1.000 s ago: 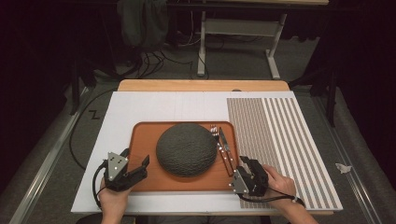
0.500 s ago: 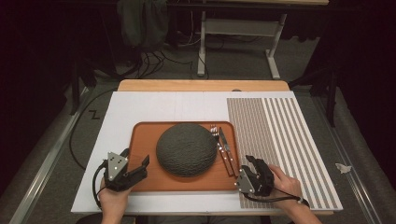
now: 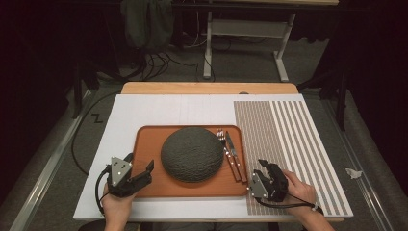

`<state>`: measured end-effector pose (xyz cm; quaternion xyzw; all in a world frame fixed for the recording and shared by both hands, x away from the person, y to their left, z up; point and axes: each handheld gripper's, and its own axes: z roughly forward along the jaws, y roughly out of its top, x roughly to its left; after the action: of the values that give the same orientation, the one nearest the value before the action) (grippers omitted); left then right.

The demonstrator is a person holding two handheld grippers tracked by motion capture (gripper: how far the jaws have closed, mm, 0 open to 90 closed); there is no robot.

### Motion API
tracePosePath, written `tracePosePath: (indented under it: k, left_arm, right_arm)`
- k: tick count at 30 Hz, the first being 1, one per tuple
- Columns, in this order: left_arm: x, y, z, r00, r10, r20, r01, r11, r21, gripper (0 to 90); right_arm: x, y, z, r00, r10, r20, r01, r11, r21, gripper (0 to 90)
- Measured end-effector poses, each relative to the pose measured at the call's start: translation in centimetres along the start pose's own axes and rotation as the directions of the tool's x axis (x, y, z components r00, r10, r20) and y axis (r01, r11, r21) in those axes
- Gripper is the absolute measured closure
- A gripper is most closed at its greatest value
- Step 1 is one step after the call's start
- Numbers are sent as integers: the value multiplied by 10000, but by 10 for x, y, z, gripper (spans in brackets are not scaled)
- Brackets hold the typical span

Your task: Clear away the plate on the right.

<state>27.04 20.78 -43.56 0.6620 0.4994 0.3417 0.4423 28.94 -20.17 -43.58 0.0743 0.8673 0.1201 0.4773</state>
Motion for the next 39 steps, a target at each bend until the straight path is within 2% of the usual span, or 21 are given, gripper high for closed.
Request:
tracePosePath:
  k: [26,33,39]
  left_arm:
    - [0,0,0,10000,12,2,-12,10000,-1,263]
    - [0,0,0,10000,16,-2,-16,10000,5,263]
    - [0,0,0,10000,18,1,-18,10000,4,263]
  right_arm:
    - [-8,-27,-5,9986,478,243,-486,9982,341,568]
    - [-13,-37,-6,9948,1000,204,-1005,9945,302,563]
    - [-19,-50,-6,9835,1807,13,-1807,9834,162,548]
